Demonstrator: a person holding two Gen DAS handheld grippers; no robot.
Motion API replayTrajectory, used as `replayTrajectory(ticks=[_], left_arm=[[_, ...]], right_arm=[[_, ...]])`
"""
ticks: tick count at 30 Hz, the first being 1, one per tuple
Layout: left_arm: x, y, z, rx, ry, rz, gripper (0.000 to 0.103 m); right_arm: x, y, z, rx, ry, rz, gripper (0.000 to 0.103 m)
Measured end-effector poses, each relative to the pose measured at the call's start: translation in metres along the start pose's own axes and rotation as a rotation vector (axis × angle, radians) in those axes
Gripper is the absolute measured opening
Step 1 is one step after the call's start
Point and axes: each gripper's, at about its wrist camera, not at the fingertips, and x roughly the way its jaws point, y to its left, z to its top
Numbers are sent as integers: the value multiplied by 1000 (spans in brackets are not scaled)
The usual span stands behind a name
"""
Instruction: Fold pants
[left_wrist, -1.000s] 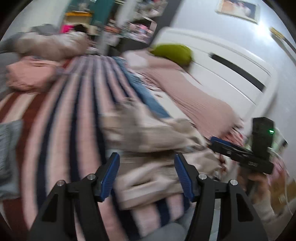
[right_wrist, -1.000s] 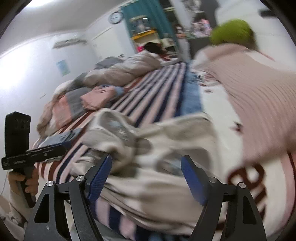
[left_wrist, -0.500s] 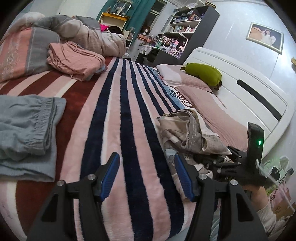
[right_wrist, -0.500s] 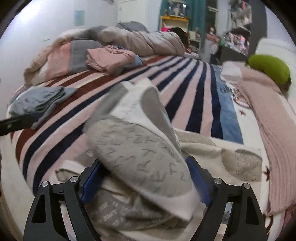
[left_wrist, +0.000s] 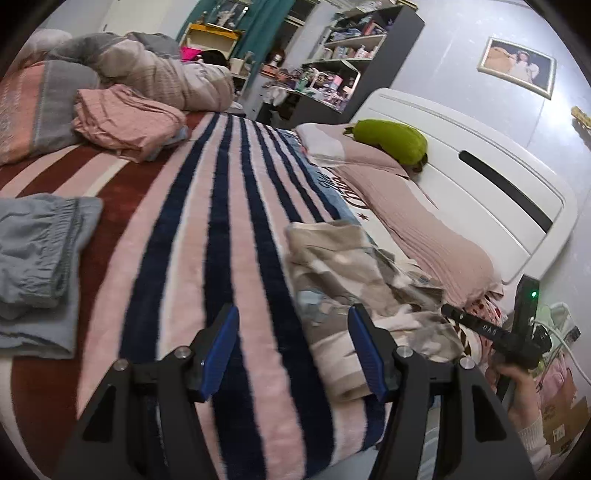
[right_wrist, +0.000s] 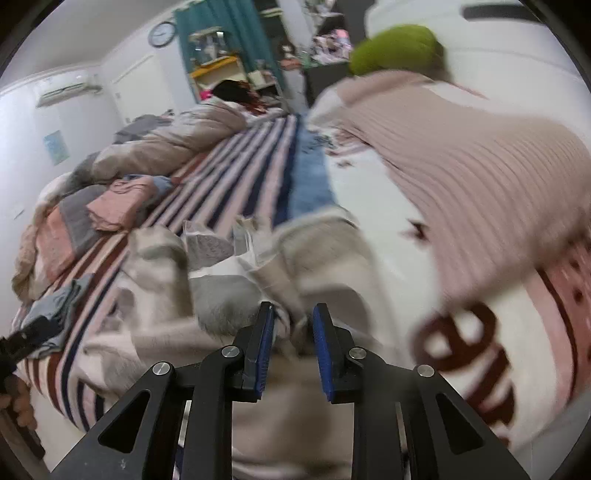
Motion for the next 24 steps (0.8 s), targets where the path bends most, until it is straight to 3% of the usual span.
replayTrajectory(ticks=[2,3,6,7,12,16,20,24], left_arm=[[2,-7,1,15,5,8,57],[2,-11,2,19,6,8,57],[4,-18,4,22,5,-3,57],[5,-20,4,24,5,-3,57],[10,-20,4,28,12,0,57],[12,-11,5,19,15,13,57],[13,-2,4,4,16,16,57],[16,3,4,-5,18,12,57]], right_arm=[[-3,-16,-5,39,15,13,21],[-5,-20,-4,45,12,20,29],[-14,-20,3,35,-48,56,72],[-13,-18,7,25,-54,71,78],[22,10,19,-82,23,85,80],[47,38,18,-198,87,58,97],[65,52,9,-308,110,-94,97],[58,29,14,-306,46,-263,97]])
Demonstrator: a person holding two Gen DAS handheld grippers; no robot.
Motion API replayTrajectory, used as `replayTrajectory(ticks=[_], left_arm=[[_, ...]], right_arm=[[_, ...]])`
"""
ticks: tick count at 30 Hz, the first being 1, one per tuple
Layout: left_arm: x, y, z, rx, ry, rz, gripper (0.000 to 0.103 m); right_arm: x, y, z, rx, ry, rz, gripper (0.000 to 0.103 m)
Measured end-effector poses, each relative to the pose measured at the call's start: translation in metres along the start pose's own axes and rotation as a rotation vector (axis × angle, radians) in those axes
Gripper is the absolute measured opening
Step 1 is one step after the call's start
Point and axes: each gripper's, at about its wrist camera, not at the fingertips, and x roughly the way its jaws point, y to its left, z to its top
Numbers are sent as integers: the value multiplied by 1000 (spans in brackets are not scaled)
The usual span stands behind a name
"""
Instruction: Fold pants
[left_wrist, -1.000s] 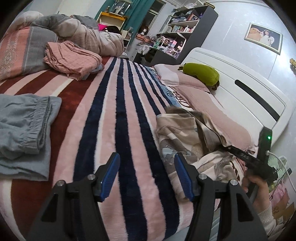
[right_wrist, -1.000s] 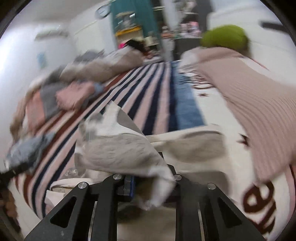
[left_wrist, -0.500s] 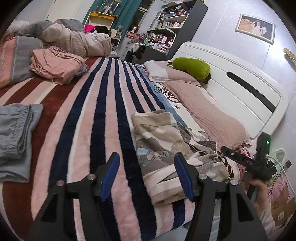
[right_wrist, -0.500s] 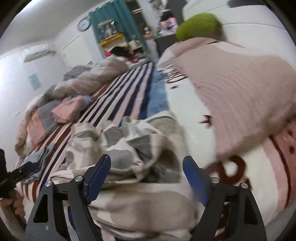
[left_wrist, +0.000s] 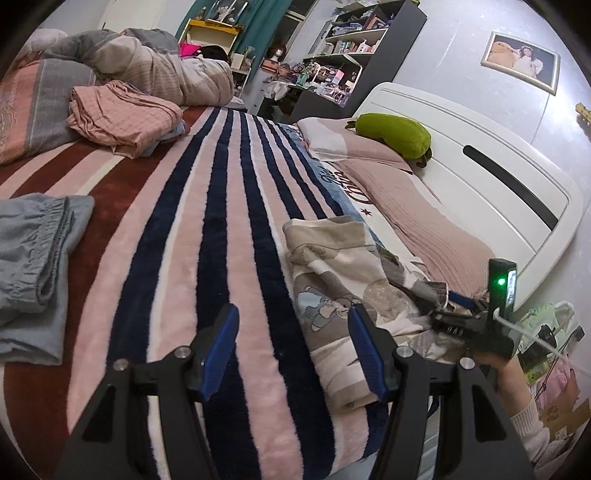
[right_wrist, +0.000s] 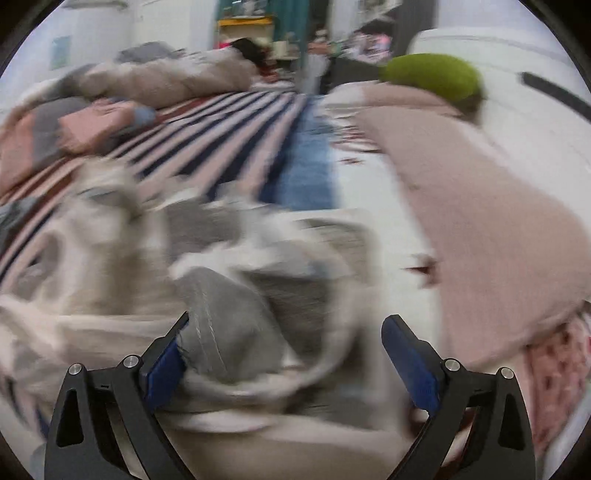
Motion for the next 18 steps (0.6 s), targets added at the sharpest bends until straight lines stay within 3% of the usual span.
replayTrajectory(ticks=[2,5,9,12,15,17,18], left_arm=[[3,1,0,-1,3,-2,57],[6,1,1,1,8,-4,57],[10,-2,2,6,12,-6,57],[11,-6,3,13,15,-6,57],[13,-9,3,23,22,1,57],[13,-10,2,23,21,6,57],[13,-10,2,21,21,7,57]], right_arm=[[-3,-25,1,58,-21,-62,96],[-5,-52,3,110,-20,-65,96],[-16,-52,10,47,-61,120,96],[-6,-48,20,26,-18,266,94],[7,-33,25,-40,35,322,61],[16,-24,24,-62,77,317,55],[18,-20,22,-80,88,292,42]])
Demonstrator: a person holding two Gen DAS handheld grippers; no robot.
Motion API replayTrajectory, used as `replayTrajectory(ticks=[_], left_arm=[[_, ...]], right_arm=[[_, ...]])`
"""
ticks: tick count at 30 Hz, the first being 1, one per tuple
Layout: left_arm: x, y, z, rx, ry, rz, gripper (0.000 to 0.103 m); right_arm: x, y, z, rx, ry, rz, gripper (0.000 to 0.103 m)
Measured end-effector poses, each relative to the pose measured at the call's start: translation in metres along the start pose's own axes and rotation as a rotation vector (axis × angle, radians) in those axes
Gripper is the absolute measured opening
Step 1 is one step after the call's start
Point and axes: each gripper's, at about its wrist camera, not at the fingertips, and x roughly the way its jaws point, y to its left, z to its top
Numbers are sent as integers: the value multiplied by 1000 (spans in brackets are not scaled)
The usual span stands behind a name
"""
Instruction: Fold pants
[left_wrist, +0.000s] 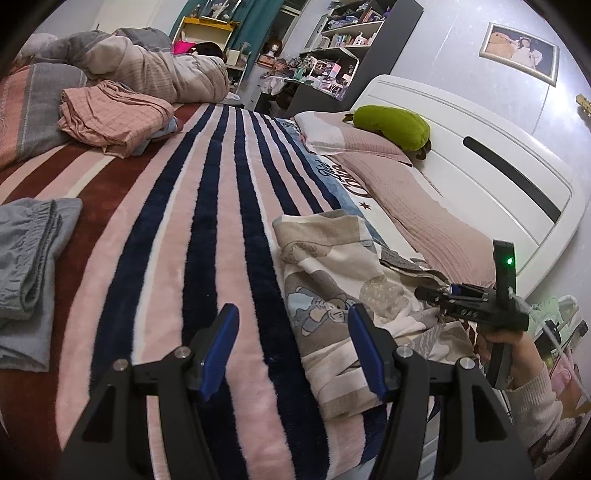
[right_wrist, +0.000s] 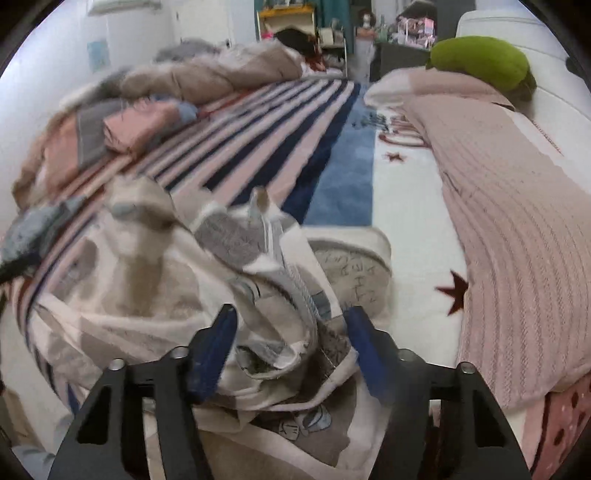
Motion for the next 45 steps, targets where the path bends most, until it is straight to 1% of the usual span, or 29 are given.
replayTrajectory(ticks=[1,2,3,6,11,14,18,21,23,24,25,26,28,29,31,34,37,38,39,41,43,45], left_arm=[[0,0,0,-1,0,1,57],[0,0,0,-1,1,2,57],[-1,-1,0,0,2,4,57],[-3,-3,1,5,-1,-1,57],[-12,-4,-1,5,-15,-23,57],[-16,-6,-3,4,-14,-40,57],[-18,-13,-6,22,-2,-48,57],[-15,-17,-6,42,13,-48,57],[-12,-22,-6,65,30,-54,57],[-10,-25,-6,84,37,-64,58],[-7,-30,-5,112,46,-84,58],[-5,-36,-5,141,54,-105,59],[5,-50,-1,219,78,-142,59],[12,-59,0,260,92,-155,59],[24,-67,5,292,116,-161,59],[39,-71,15,288,139,-142,59],[48,-69,24,275,124,-98,59],[49,-67,25,268,120,-93,59],[51,-62,26,250,120,-93,59],[55,-57,26,229,125,-95,59],[59,-52,25,215,131,-88,59],[61,-48,23,205,134,-83,59]], right_arm=[[1,4,-2,-24,4,-29,20],[0,7,-4,-38,-1,-44,12],[-4,8,-7,-34,-13,-40,10],[-19,8,-12,-4,-53,-32,7],[-63,-4,-22,121,-135,3,6],[-82,-13,-40,214,-116,51,6],[-90,-17,-75,298,-83,43,6],[-91,-31,-96,393,-98,53,6],[-91,-35,-98,416,-117,68,12],[-93,-33,-94,397,-126,55,13],[-95,-30,-90,370,-134,43,17],[-99,-26,-83,326,-147,27,23],[-101,-21,-68,259,-160,21,59],[-99,-18,-59,223,-160,23,61],[-90,-12,-39,130,-148,15,61],[-66,0,-15,10,-95,5,61],[-36,12,-1,-85,-22,28,60],[-27,14,1,-108,0,24,60],[-17,16,3,-130,19,6,60],[-1,18,5,-170,38,-56,59],[5,13,6,-190,20,-122,56],[3,-3,9,-146,-12,-165,52]])
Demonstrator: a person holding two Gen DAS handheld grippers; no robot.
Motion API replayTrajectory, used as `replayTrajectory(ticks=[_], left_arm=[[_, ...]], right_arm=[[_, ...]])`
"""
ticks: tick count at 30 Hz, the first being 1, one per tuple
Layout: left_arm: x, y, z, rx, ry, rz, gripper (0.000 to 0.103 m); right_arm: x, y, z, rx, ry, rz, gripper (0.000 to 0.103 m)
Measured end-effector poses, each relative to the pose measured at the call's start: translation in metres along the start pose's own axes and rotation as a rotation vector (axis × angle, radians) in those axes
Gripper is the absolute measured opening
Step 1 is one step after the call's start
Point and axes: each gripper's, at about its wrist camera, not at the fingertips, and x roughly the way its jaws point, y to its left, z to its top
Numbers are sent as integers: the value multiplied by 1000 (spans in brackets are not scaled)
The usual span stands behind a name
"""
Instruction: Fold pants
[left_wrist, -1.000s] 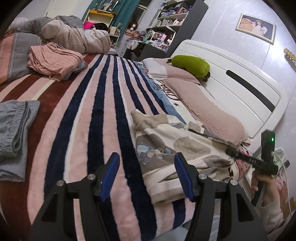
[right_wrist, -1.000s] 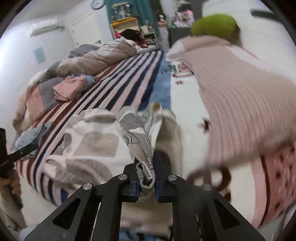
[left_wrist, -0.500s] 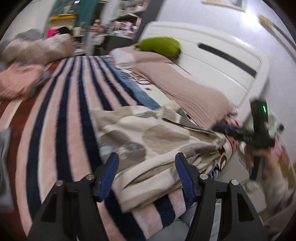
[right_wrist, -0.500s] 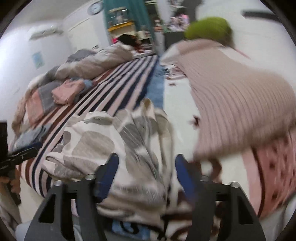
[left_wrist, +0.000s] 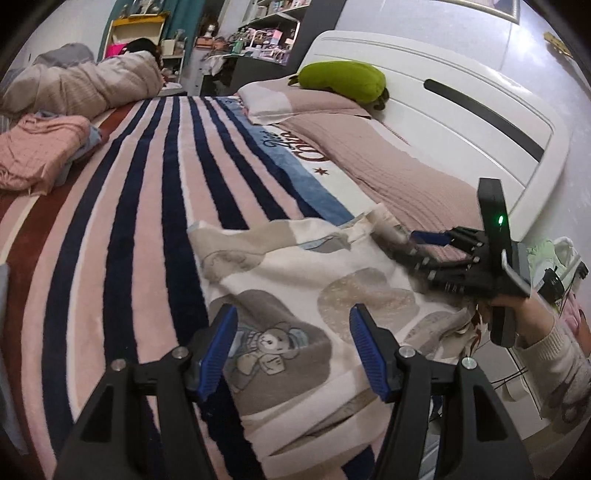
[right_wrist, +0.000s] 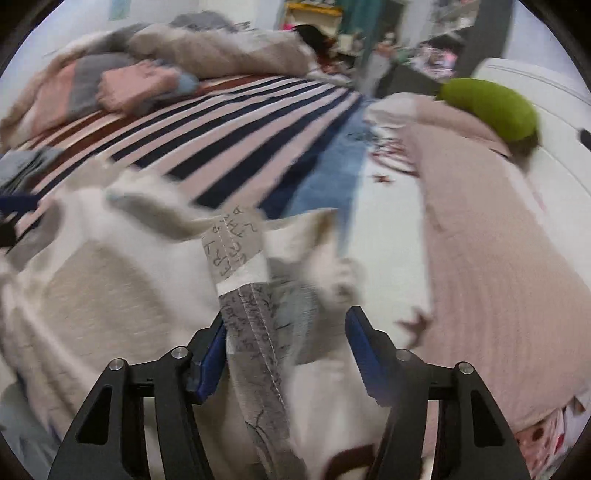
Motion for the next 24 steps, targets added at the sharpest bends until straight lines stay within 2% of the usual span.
replayTrajectory(ticks=[4,7,8,11,13,14,15,16,18,20,24], left_arm=[[5,0,-1,3,12,-8,59],[6,-3,-2,13,19,-24,59],[5,-4,-1,16,17,-29,59],[2,-11,2,45,12,-60,59],[2,-18,3,67,16,-107,57],[4,-22,3,81,24,-141,50],[5,-25,2,90,32,-160,41],[9,-28,1,100,48,-183,38],[17,-33,-4,106,97,-213,26],[17,-36,-11,123,127,-233,22],[10,-42,-33,146,181,-260,22]], right_arm=[[6,-43,-3,129,3,-31,51],[1,-56,-9,133,7,-150,50],[-4,-59,-11,141,0,-156,50],[-36,-66,-16,235,-87,40,50],[-53,-57,-16,215,-128,160,48],[-57,-48,-15,190,-126,200,45],[-59,-37,-14,159,-113,245,36],[-59,-26,-15,131,-96,294,26],[-52,-3,-17,91,-46,391,16],[-48,11,-23,70,-7,433,14],[-52,26,-45,63,24,471,14]])
